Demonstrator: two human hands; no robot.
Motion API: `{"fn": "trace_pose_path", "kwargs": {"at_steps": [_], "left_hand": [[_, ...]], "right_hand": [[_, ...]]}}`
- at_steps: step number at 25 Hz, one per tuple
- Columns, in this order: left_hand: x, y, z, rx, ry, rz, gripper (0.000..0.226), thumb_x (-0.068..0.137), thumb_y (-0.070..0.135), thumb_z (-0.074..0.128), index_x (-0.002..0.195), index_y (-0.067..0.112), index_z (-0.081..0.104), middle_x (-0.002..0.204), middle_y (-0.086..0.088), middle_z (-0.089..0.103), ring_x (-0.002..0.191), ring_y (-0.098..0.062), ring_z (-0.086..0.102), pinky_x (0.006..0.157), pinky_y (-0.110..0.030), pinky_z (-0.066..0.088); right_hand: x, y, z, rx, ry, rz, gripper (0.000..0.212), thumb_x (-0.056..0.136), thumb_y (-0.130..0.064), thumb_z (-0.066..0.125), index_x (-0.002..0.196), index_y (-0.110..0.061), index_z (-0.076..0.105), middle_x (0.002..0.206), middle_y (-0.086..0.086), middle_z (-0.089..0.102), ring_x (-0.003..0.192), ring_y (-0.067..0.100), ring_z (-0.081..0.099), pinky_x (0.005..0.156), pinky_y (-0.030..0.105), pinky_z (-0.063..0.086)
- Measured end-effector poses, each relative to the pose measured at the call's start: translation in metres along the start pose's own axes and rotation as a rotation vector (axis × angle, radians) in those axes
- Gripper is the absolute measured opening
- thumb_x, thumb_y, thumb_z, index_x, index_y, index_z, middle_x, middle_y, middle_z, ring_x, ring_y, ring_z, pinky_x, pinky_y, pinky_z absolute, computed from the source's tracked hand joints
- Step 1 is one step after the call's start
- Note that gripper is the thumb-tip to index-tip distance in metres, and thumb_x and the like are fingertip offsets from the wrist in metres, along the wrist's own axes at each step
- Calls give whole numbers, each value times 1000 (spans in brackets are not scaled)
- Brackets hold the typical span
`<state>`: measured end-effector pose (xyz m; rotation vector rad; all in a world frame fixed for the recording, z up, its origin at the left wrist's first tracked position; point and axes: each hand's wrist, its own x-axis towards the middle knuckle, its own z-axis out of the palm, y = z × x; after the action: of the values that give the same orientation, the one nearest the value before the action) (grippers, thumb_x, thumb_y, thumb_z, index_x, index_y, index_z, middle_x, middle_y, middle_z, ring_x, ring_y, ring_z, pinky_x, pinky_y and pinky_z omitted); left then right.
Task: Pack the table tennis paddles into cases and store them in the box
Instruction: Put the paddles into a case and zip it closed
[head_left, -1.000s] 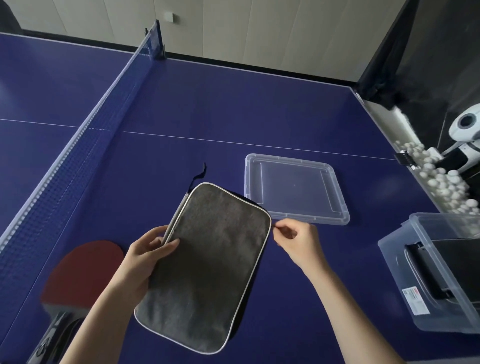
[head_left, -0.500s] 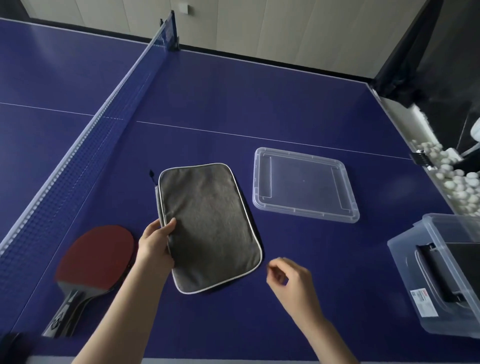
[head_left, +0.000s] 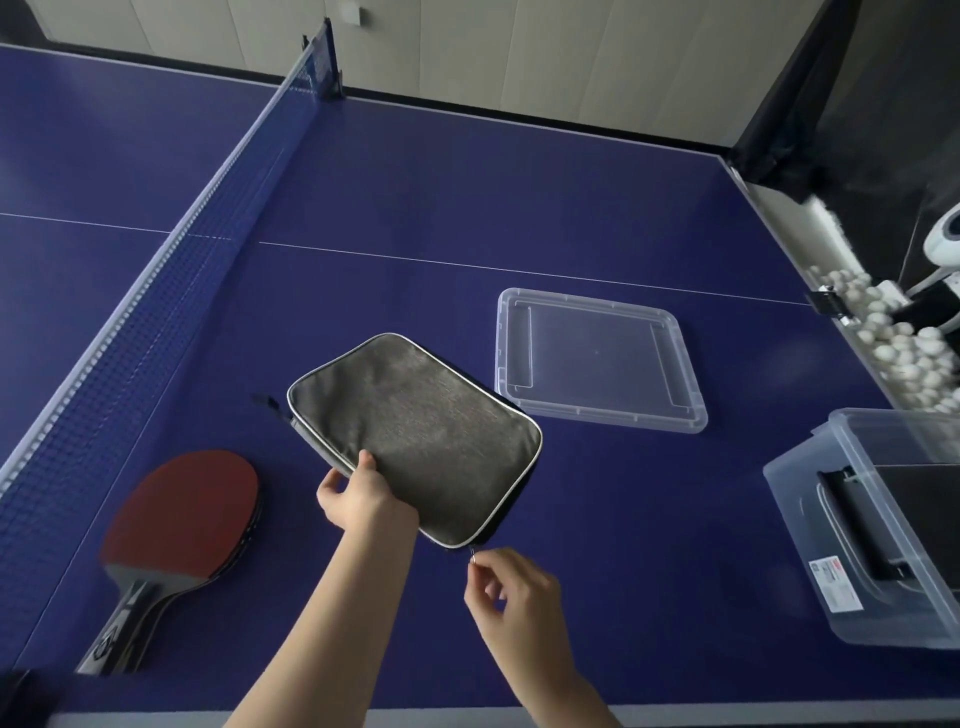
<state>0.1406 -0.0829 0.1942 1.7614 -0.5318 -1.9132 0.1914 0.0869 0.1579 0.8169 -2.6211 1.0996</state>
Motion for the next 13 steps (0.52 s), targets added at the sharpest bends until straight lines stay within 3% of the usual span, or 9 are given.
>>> {"fn": "trace_pose_path", "kwargs": {"at_steps": [4, 7, 10, 13], "left_hand": [[-5, -13, -1, 3, 38, -25, 43, 88, 19, 66, 128, 17, 50, 127, -3, 55, 93, -17, 51, 78, -29, 42], [2, -11, -4, -14, 10, -25, 44, 88, 16, 67, 128, 17, 50, 126, -4, 56, 95, -18, 54, 80, -32, 46], [16, -3, -18, 33, -109, 25, 41, 88, 14, 67, 126, 16, 51, 122, -5, 58, 97, -21, 59, 81, -36, 49], [25, 6, -37, 106, -369, 20, 31, 90, 12, 64, 119, 19, 52, 107, -7, 64, 86, -21, 63, 73, -40, 53]], "right_hand": [[2, -12, 12, -41, 13, -32, 10, 71, -6, 73, 70, -12, 65, 54, -5, 55, 45, 7, 49, 41, 20, 42], [4, -10, 11, 19, -60, -18, 10, 82, -21, 68, 73, -15, 66, 58, -6, 59, 48, 7, 52, 43, 23, 43], [6, 6, -7, 215, -94, 176, 25, 89, -40, 61, 72, -22, 66, 59, -11, 60, 52, 2, 54, 47, 17, 40], [22, 38, -35, 394, 105, 525, 15, 91, -28, 62, 76, -25, 65, 65, -9, 68, 59, 5, 63, 55, 13, 45]]}}
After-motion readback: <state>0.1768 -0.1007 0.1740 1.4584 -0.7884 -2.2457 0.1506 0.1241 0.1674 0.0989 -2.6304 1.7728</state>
